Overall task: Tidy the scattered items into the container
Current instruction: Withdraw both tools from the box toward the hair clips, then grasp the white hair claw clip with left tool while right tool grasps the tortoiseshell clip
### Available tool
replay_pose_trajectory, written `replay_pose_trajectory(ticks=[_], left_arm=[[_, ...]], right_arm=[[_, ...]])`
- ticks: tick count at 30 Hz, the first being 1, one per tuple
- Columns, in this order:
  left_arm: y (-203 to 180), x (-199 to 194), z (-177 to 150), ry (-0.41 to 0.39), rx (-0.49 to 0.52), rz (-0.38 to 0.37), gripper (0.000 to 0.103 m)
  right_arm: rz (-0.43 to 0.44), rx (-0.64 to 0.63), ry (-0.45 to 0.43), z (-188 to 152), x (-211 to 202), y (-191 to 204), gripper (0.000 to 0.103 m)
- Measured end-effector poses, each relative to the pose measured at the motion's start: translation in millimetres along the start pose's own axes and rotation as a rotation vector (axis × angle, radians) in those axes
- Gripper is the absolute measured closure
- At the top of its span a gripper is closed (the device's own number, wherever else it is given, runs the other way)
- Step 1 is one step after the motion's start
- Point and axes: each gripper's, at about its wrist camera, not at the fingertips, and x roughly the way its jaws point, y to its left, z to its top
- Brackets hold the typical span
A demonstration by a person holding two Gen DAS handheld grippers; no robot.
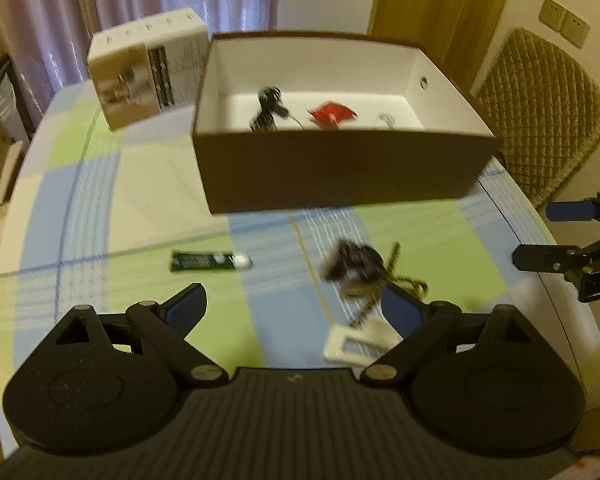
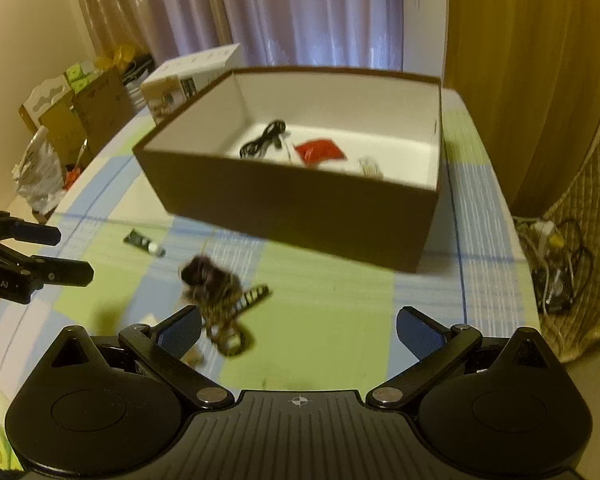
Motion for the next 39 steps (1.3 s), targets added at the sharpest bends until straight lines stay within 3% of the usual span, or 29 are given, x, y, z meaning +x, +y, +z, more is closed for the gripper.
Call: replay_pose_trajectory(ticks=[19, 30, 39], left_arm=[[-34.6, 25.2, -42.7, 0.039, 0.178, -0.057, 0.011], [-48.6, 61.4, -50.0, 0.072, 0.270, -0.128, 0.011], [-59.0, 87.8, -51.9, 0.117, 0.321, -0.119, 0.010]], right_arm=[[-0.009, 0.031, 0.062, -43.4, 4.9, -17.9, 0.002], [-0.037, 0.088, 0.077, -56.2, 6.7, -36.4, 0.002], [-0.033, 0.106, 0.091, -58.5, 11.5, -37.3, 0.002]])
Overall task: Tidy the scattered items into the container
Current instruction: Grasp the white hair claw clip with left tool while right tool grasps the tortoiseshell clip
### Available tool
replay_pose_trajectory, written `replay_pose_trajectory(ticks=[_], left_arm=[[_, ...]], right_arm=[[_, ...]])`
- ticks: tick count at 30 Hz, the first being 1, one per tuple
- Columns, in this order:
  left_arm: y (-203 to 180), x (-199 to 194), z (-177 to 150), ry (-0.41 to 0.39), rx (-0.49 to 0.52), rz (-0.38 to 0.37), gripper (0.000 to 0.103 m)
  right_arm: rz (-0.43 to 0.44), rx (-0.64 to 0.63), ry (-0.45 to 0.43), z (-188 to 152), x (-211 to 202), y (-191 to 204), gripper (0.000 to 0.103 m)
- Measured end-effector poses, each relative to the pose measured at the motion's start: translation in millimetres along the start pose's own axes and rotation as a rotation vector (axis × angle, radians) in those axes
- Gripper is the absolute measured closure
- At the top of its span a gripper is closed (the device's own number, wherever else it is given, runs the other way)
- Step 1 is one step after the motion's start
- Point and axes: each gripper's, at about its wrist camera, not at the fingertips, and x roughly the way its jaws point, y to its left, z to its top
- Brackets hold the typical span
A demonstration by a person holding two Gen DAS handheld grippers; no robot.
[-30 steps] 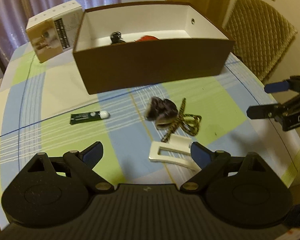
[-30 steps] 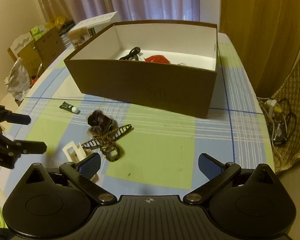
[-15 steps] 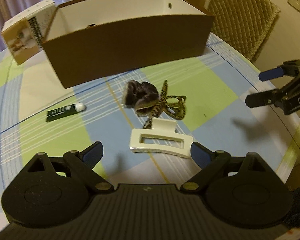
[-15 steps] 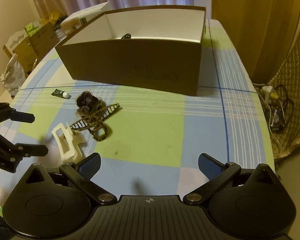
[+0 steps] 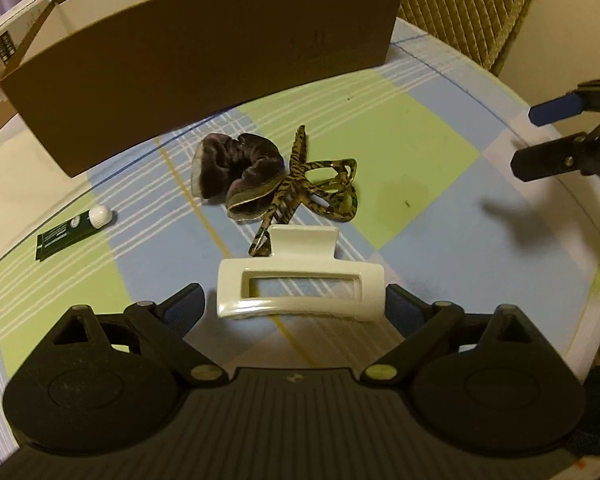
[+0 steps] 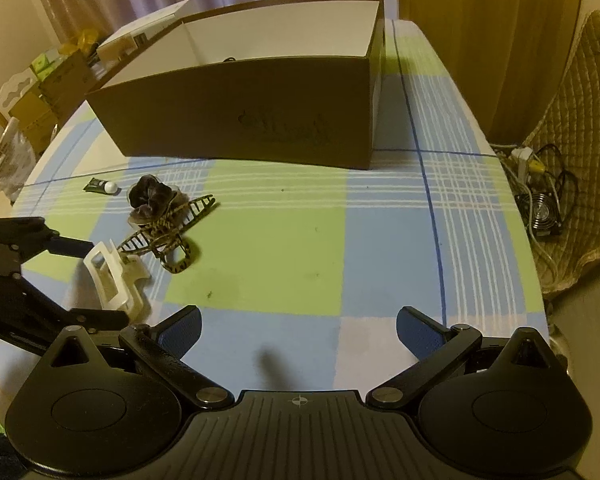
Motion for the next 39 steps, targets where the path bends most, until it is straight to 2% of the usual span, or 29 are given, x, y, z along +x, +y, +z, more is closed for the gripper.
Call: replay_pose_trajectory(ticks=[2, 8, 17, 23, 25, 27, 32, 37, 39], left_arm=[[-1.2, 0.2, -0.2, -0.011, 0.014, -0.009, 0.019], [6.9, -13.4, -12.2, -0.043, 0.029, 0.025, 0.019], [63.2, -36.4, -37.7, -0.037, -0.105, 0.163, 0.019], [91.5, -44.2, -43.5, -0.048, -0.194, 0.220, 0.019], [96.7, -45.6, -44.7, -0.048, -0.212, 0.233, 0.019], [100.4, -47.0, -46.1, -0.049, -0.228, 0.242, 0.019], [106.4, -46.9, -47.6, -0.046, -0.245, 0.248, 0.019], [109.1, -44.5, -47.9, -0.040, -0.250, 0.243, 0.019], [109.6, -43.2, -47.3, -0.039, -0.251, 0.241, 0.019]], right_arm=[[0.006, -0.007, 0.000, 0.9, 1.7, 1.8, 0.002], [0.055, -0.049, -0.012, 7.0, 8.5, 13.7, 0.002], [0.164, -0.185, -0.040, 22.1, 35.4, 54.1, 0.002], [0.210, -0.284, -0.054, 29.5, 59.9, 76.1, 0.004], [0.206, -0.321, -0.046, 30.6, 68.3, 82.1, 0.015], [0.201, -0.344, -0.042, 30.4, 75.8, 86.3, 0.021], [0.174, -0.390, -0.048, 30.6, 90.9, 92.5, 0.043], [0.158, -0.394, -0.062, 29.5, 95.8, 91.9, 0.069], [0.154, -0.401, -0.068, 27.5, 93.5, 90.3, 0.073]])
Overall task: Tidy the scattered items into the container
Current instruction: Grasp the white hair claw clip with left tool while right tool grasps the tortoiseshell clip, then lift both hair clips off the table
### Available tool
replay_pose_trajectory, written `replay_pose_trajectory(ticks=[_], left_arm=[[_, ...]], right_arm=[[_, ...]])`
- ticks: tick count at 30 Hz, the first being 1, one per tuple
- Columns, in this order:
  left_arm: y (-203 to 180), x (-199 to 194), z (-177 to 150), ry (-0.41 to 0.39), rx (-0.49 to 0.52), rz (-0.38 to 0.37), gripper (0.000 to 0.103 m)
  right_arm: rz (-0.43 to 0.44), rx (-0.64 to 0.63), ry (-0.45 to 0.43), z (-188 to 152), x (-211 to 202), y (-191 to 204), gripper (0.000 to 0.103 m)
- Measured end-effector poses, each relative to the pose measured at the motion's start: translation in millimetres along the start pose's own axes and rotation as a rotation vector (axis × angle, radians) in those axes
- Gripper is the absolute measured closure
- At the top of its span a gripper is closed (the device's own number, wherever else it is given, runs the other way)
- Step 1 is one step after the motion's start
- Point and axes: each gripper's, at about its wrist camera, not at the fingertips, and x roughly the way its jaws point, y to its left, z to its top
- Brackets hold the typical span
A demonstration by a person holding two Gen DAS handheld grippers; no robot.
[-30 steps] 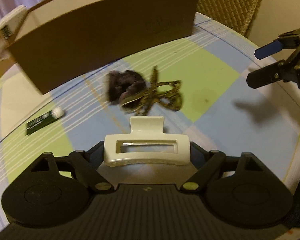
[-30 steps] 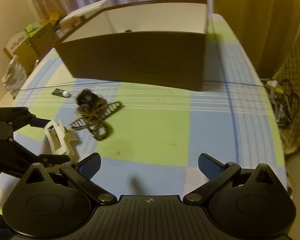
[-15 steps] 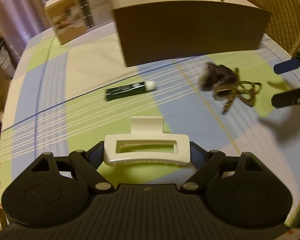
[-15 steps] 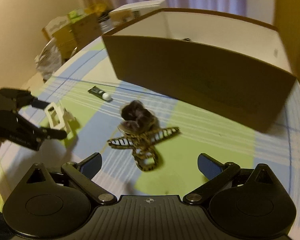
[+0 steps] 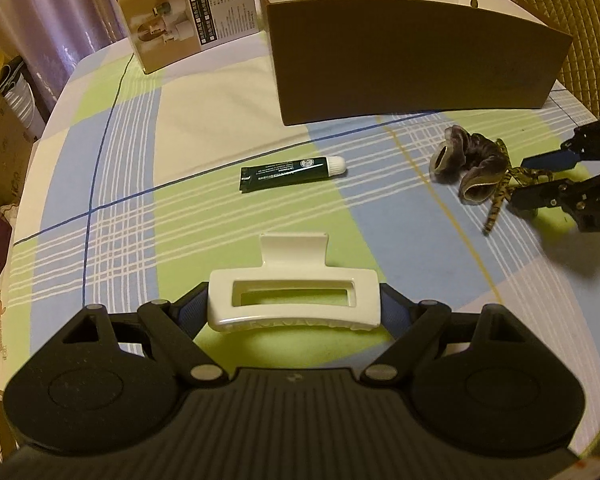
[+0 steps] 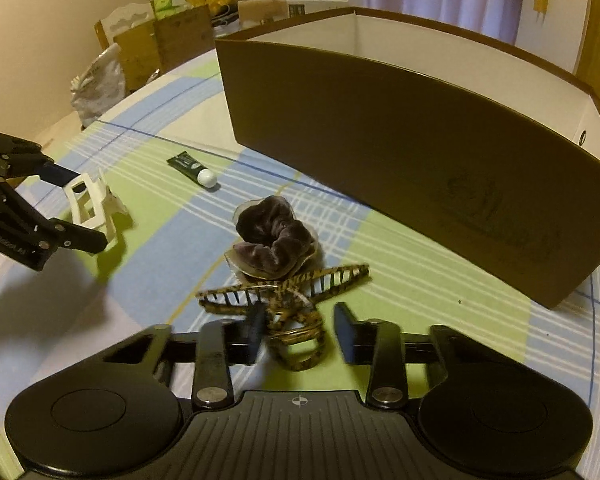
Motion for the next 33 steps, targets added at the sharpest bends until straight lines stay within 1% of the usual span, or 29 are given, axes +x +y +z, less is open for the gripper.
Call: replay_pose_trajectory(ticks=[5, 13, 17, 18, 20, 21, 22, 27, 33], left_arm=[[-1.0, 2.9, 1.5, 0.005, 0.001, -0.007, 0.019], [-2.4, 4.8, 1.3, 0.003, 0.006, -0.020, 0.019], [-2.8, 6.7, 1.1, 0.004, 0.006, -0.027, 0.019], [-2.8, 7.4, 1.2, 0.006, 0.006, -0.030, 0.019], [-3.3, 9.5, 1.5, 0.012, 0.006, -0.033, 0.019], [-3.7, 10.3, 1.7, 0.013, 0.005, -0.034, 0.019], [-4.0, 11.0, 2.0, 0.013, 0.004, -0.035, 0.019], [-6.3, 15.4, 3.5, 0.010, 0.017, -0.044, 0.019], [-8.5, 18.5, 7.3, -0.001, 0.036, -0.043, 0.019]], right_arm=[[-0.025, 0.018, 0.004, -12.7, -15.4, -5.6, 0.073], [-0.090, 0.102, 0.029, -37.2, -45.4, -26.6, 0.073], [-0.091, 0.126, 0.050, -40.0, -53.0, -33.9, 0.072], [-0.092, 0.123, 0.055, -39.8, -53.2, -33.6, 0.071], [-0.101, 0.113, 0.063, -39.7, -52.8, -32.0, 0.059], [-0.107, 0.108, 0.060, -40.1, -53.0, -30.9, 0.047], [-0.110, 0.102, 0.052, -40.1, -53.4, -29.4, 0.042], [-0.099, 0.115, 0.057, -40.1, -45.3, -29.8, 0.041], [-0.093, 0.098, 0.053, -37.7, -41.6, -27.3, 0.041]])
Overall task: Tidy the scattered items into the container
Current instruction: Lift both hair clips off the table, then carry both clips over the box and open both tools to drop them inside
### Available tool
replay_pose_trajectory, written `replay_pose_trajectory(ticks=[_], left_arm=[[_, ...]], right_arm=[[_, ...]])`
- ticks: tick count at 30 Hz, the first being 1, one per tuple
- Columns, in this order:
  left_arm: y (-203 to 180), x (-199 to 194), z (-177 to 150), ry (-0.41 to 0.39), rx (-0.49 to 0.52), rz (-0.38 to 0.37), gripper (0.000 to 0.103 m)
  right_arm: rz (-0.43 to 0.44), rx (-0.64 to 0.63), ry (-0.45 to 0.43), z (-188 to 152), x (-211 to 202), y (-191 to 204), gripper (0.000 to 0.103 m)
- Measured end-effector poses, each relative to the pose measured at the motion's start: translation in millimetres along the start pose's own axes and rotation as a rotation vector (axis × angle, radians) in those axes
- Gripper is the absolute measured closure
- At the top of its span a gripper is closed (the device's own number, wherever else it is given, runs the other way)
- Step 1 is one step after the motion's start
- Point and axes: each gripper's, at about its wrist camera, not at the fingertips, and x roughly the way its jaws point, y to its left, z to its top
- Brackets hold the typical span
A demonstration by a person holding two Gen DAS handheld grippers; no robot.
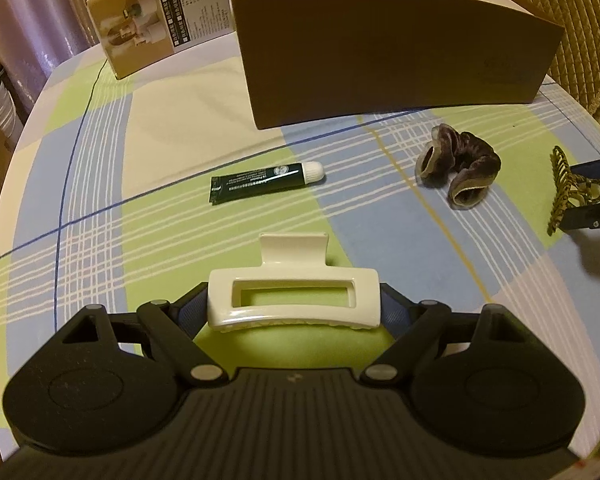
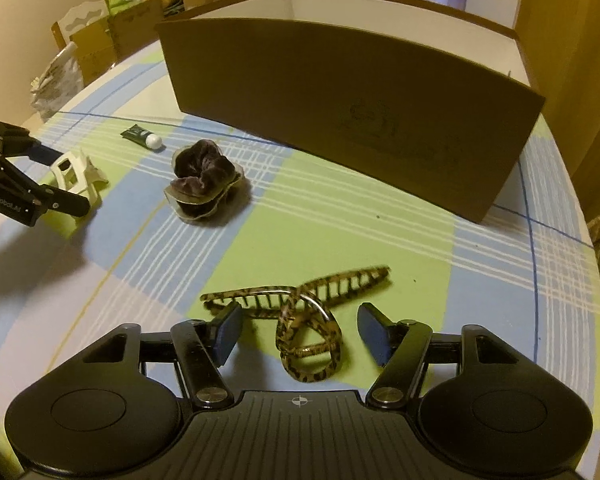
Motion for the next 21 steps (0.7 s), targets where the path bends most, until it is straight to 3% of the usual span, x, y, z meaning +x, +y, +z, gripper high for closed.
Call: replay_pose_trajectory(ticks=[10, 11, 13, 15, 21], left_arm=[[-1.7, 3.3, 6.4, 0.000, -0.011, 0.004, 0.014], [-2.2, 4.4, 6.8, -0.001, -0.011, 0.005, 0.016], [-3.1, 5.6, 6.9, -0.002, -0.007, 0.007, 0.019], [-4.2, 5.2, 6.5, -0.009, 0.002, 0.007, 0.019], [-4.9, -2.2, 5.9, -0.036, 0.032, 0.020, 0.019]], right_arm=[[-0.023, -0.004, -0.009, -0.2, -2.4, 4.0, 0.043], [-0.022, -0.004, -0.009, 0.1, -2.0, 4.4, 0.047], [-0.025, -0.003, -0.001, 0.5, -0.5, 4.3, 0.069], [-0.034, -0.004, 0.000, 0.9, -1.1, 3.9, 0.075], [-0.047, -0.005, -0.003, 1.5, -7.3, 4.8, 0.075]])
